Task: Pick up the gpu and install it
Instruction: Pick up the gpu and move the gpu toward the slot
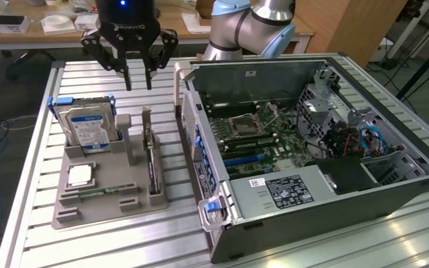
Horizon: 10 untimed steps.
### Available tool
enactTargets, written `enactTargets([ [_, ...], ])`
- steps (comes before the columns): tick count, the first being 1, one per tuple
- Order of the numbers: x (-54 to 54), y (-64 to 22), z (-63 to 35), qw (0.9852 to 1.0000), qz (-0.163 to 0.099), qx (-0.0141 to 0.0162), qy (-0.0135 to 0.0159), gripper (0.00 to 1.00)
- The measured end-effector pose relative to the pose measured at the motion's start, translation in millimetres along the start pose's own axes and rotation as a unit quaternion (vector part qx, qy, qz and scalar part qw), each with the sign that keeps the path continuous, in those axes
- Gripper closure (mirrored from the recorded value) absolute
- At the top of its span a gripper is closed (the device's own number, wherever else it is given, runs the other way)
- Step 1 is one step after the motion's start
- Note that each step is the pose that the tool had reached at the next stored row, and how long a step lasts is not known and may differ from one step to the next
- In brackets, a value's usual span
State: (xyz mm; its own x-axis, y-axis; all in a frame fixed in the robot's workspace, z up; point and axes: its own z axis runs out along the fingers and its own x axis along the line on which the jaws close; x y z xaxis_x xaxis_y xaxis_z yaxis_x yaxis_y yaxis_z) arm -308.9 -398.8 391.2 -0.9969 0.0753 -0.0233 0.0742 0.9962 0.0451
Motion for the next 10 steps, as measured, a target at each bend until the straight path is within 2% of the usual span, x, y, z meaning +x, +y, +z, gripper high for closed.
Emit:
enactTargets([
  [1, 0.0, 0.0, 0.0, 1.0000, 0.000, 0.0000, 0.0000, 0.65],
  [2, 0.0, 0.0, 0.0, 1.0000, 0.000, 0.0000, 0.0000, 0.59],
  [10, 0.0, 0.0, 0.0, 1.0000, 0.000, 0.0000, 0.0000, 0.59],
])
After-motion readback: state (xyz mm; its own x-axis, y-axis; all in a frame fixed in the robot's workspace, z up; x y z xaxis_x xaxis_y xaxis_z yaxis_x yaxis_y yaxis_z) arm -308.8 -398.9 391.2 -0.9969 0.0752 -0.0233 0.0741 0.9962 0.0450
